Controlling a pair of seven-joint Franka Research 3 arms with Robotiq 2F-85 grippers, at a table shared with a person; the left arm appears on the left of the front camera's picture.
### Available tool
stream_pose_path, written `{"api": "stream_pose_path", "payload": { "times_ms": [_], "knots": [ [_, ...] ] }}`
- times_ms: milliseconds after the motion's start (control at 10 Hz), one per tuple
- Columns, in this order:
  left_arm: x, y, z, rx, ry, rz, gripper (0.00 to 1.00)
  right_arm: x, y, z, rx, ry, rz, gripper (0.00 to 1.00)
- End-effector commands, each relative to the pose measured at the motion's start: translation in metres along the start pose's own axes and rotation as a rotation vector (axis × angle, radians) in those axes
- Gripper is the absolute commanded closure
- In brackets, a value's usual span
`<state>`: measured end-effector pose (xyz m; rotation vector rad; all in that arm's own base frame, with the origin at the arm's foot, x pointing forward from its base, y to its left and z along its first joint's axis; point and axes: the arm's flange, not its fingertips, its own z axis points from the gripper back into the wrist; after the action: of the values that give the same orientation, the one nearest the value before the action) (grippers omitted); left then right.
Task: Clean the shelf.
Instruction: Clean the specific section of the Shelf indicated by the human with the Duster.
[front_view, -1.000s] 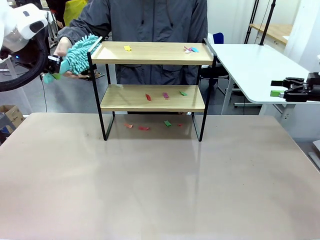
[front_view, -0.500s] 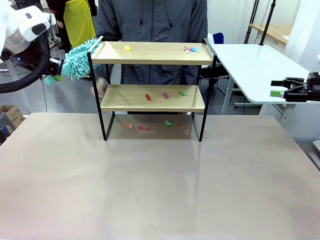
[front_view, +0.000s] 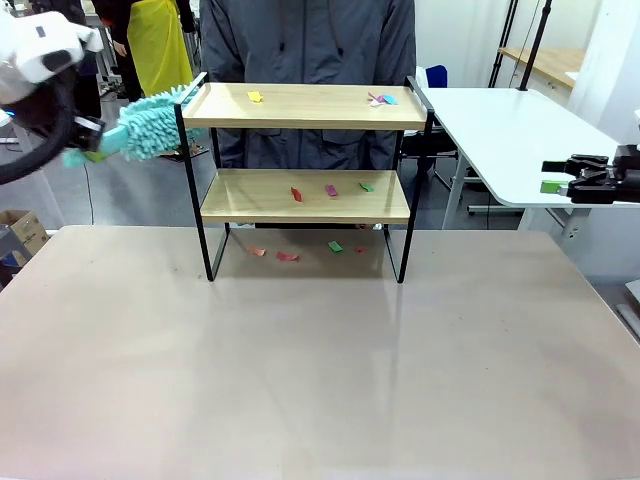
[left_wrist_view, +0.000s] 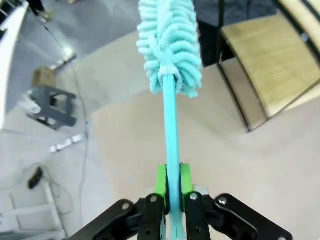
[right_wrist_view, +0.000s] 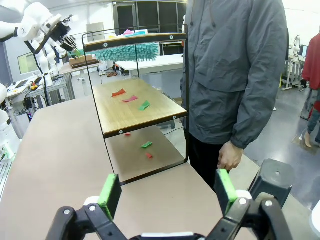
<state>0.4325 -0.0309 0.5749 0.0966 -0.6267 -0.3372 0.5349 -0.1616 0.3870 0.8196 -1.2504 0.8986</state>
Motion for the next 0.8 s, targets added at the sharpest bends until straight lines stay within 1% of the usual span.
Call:
{"api": "stream_pose_path", "payload": {
  "times_ms": [0,100,200,300,400,500,600,700],
  "knots": [
    [-0.025,0.047,0.050,0.095,0.056,-0.242,0.87,0.003,0.000,-0.001,-0.001,0.014,0.006,0.00],
    [-0.029,0.061,0.066,0.028,0.090,-0.373,0.87,0.003,0.000,-0.001,-0.001,0.014,0.006,0.00],
    [-0.039,0.072,0.081,0.082,0.135,-0.505,0.87,0.003,0.000,-0.001,-0.001,0.014,0.006,0.00],
    [-0.051,0.081,0.099,0.105,0.147,-0.693,0.87,0.003,0.000,-0.001,-0.001,0.014,0.006,0.00],
    [-0.061,0.088,0.113,0.026,0.143,-0.845,0.87,0.003,0.000,-0.001,-0.001,0.014,0.006,0.00],
    [-0.072,0.088,0.121,0.039,0.211,-0.966,0.87,0.003,0.000,-0.001,-0.001,0.014,0.006,0.00],
    [-0.082,0.080,0.124,0.066,0.279,-1.085,0.87,0.003,0.000,-0.001,-0.001,0.014,0.006,0.00],
    [-0.095,0.062,0.128,-0.049,0.266,-1.208,0.87,0.003,0.000,-0.001,-0.001,0.014,0.006,0.00]
  ]
}}
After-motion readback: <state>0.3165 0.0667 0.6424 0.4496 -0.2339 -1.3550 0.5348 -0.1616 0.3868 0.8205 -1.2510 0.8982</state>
